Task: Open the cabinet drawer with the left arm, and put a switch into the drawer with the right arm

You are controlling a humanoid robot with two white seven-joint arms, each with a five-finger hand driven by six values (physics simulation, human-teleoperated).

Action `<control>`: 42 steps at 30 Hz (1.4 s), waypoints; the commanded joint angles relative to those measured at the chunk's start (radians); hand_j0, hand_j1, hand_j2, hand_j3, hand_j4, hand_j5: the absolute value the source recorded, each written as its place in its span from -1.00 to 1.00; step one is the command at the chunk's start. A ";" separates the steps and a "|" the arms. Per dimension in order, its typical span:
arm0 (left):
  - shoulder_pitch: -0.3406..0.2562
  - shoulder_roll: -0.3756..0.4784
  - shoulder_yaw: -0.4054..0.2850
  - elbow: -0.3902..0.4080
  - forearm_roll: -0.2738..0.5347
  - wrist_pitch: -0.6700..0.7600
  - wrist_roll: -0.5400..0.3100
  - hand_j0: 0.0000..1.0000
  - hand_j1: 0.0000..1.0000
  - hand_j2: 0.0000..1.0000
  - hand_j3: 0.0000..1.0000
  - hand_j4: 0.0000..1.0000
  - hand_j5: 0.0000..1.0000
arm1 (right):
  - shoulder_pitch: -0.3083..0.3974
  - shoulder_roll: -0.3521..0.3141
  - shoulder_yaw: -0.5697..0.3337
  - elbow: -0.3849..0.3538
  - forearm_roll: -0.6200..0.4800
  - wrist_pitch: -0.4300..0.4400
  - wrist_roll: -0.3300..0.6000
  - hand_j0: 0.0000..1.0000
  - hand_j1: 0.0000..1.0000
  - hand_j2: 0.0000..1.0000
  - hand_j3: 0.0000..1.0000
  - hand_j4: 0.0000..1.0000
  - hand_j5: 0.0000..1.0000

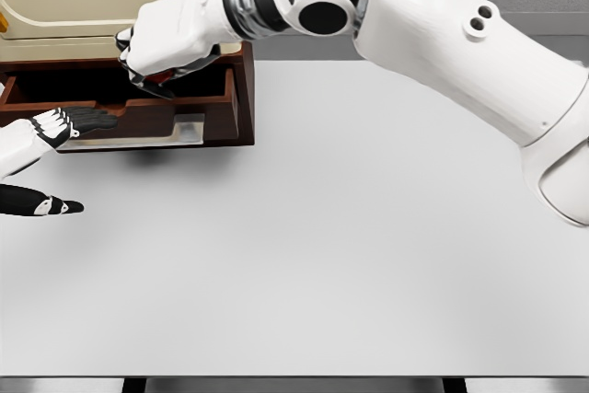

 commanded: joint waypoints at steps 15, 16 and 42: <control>0.000 0.001 0.000 0.000 0.007 0.003 0.000 1.00 1.00 1.00 1.00 1.00 1.00 | -0.008 0.031 0.005 0.047 0.000 0.002 0.000 -0.34 -0.34 -0.34 -0.34 -0.34 -0.34; 0.000 0.001 0.000 0.000 0.007 0.003 0.000 1.00 1.00 1.00 1.00 1.00 1.00 | -0.009 0.033 0.005 0.047 0.001 0.002 0.000 -0.31 -0.31 -0.31 -0.31 -0.31 -0.31; 0.000 0.001 0.000 0.001 0.006 0.003 0.000 1.00 1.00 1.00 1.00 1.00 1.00 | 0.420 -0.736 -0.460 -0.568 -0.014 -0.086 0.000 1.00 1.00 1.00 1.00 1.00 1.00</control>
